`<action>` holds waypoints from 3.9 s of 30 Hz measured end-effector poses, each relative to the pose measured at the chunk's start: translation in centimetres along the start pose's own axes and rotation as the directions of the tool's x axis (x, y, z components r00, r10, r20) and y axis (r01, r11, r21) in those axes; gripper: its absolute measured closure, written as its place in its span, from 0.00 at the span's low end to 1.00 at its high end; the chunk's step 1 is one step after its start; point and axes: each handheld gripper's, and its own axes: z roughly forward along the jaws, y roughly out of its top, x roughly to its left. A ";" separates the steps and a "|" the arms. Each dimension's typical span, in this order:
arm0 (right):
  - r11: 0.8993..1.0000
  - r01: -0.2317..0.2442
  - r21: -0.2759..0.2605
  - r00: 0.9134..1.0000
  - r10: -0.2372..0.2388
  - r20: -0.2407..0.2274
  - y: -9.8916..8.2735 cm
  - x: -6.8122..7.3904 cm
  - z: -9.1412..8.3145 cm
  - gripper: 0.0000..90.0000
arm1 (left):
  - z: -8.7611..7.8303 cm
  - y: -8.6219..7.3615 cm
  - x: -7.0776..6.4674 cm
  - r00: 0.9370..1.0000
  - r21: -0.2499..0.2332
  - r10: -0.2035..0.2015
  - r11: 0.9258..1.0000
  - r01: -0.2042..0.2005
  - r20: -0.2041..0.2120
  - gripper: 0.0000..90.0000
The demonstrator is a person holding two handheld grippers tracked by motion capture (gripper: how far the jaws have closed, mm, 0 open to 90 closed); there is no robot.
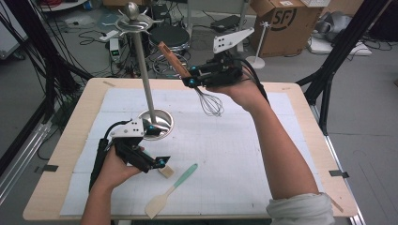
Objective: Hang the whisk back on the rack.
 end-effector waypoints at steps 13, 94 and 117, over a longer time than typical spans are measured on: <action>1.000 0.000 0.001 1.000 0.000 0.012 2.0 -1.2 1.4 0.79 | 0.1 0.0 0.0 1.000 0.001 0.000 1.000 0.000 0.003 0.02; 0.997 -0.062 0.036 0.998 0.061 0.026 1.2 -0.9 4.0 0.45 | 0.3 -0.2 0.0 1.000 0.018 0.002 1.000 -0.002 0.004 0.02; 0.995 -0.094 -0.026 0.990 0.096 0.099 -4.5 1.8 -2.1 0.29 | 1.0 -0.2 0.2 1.000 0.038 0.003 0.999 -0.003 0.008 0.02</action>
